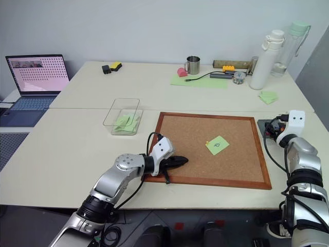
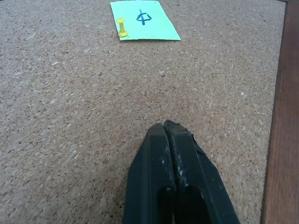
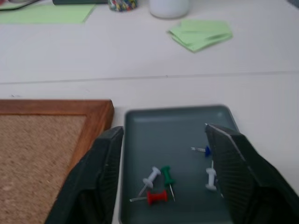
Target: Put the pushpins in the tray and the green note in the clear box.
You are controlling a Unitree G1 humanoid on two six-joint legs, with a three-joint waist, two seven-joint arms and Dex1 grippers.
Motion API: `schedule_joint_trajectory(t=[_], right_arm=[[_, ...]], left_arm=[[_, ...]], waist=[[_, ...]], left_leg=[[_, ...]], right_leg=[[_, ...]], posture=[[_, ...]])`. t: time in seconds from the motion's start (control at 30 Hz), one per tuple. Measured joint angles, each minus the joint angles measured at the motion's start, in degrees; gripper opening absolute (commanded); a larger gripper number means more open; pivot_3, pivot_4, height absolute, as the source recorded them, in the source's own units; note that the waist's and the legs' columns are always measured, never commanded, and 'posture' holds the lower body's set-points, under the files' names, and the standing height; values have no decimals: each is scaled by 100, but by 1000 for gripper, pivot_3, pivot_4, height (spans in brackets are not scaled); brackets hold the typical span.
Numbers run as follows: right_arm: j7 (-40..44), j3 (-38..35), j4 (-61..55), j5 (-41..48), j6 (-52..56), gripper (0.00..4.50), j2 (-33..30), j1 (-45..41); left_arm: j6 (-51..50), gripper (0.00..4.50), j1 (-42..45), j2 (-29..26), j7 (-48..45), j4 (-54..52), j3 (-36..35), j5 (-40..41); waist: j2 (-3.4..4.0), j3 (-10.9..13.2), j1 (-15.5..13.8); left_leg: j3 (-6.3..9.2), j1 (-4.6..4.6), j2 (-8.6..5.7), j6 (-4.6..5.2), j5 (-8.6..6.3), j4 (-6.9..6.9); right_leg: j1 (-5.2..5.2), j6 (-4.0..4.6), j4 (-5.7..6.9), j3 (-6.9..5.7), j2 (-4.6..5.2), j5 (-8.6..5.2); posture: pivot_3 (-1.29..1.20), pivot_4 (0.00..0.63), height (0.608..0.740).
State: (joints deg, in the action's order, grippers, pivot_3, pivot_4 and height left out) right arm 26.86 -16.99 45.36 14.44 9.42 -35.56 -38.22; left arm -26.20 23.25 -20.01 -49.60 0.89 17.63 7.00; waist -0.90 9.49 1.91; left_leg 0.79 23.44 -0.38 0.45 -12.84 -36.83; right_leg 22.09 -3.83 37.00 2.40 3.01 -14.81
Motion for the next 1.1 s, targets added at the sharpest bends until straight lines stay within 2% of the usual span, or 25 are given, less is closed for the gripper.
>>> schedule_joint_trajectory(t=[0.03,0.1,0.2,0.27,0.4,0.57,0.87,0.97,1.1], right_arm=[[206,35,-609,81,67,3072,58,202],[345,102,-1090,182,233,3072,163,349],[352,321,-2945,613,977,3072,679,1118],[276,818,-4120,800,1500,3072,1096,1686],[159,1655,-5380,815,2014,3072,1405,2255],[-114,2093,-5550,476,2173,3072,1634,2309],[-384,2173,-5158,117,2227,3072,1881,2158],[-395,2170,-5003,37,2198,2579,1917,2144],[-388,2149,-4817,22,2140,1695,2015,2055]], left_arm=[[0,0,2,-2,-5,4,0,0],[0,0,12,2,-6,12,7,0],[2,0,25,0,-18,39,3,3],[-4,0,55,16,-27,71,10,18],[-5,0,59,17,-14,97,10,57],[-5,0,59,12,1,108,11,63],[-82,0,49,-10,4,45,3,78],[-106,0,29,-11,14,5,2,78],[-118,0,13,-12,29,-14,-5,78]], waist=[[0,0,-2],[1,-1,-2],[1,-3,-19],[7,-3,-24],[7,-3,-25],[5,-4,-26],[5,-4,-26],[5,-4,-22],[5,-4,-20]], left_leg=[[2,0,2,0,0,0],[3,0,2,0,0,0],[20,1,7,-1,0,2],[22,2,6,-1,0,2],[11,3,3,-1,-1,-3],[10,2,4,-1,0,-7],[11,2,4,-1,0,-2],[10,2,4,-1,-1,-2],[11,2,5,-1,0,-2]], right_leg=[[-1,0,1,-1,-2,0],[-1,0,2,-1,-2,0],[-2,0,7,-11,-3,0],[1,1,9,-11,-3,-1],[4,2,1,-8,6,-1],[6,21,1,-10,9,-11],[8,8,2,-12,5,-4],[8,8,2,-12,4,-4],[9,8,4,-12,2,-4]], posture=[[0,150,740],[0,150,740],[0,150,740],[0,150,740],[0,150,740],[0,150,740],[0,150,740],[0,150,740],[0,150,740]])
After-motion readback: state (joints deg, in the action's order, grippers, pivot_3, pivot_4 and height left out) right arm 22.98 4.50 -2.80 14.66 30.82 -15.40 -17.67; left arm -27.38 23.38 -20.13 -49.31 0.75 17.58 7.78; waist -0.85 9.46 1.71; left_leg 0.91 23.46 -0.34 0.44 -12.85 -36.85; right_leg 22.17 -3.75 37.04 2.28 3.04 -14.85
